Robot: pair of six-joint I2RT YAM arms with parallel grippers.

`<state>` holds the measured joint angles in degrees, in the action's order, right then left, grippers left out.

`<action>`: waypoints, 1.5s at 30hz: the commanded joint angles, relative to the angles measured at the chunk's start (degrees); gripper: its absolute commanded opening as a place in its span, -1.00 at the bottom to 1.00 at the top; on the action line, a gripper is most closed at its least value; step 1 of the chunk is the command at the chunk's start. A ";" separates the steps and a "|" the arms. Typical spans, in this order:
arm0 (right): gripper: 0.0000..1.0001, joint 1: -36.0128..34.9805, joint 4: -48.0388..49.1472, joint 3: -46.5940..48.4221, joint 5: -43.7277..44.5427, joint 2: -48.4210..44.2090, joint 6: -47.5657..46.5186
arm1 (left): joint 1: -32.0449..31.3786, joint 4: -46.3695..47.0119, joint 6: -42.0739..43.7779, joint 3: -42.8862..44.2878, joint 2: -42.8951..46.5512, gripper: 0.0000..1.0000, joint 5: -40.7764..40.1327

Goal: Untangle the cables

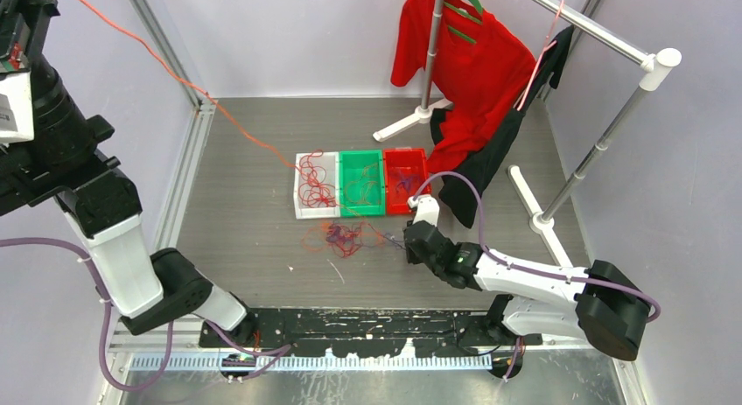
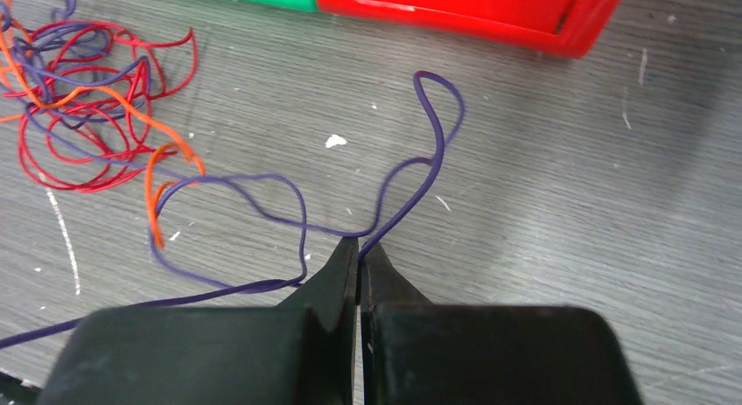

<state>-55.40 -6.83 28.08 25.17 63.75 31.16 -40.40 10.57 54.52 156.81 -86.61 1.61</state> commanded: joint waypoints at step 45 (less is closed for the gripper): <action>-0.98 0.00 11.25 -13.09 -1.77 -24.62 8.41 | -0.46 -28.48 9.61 -34.82 15.88 -1.00 8.11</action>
<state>-55.40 1.08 15.99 23.86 42.50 41.54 -40.64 -18.09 63.79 125.47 -71.66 10.81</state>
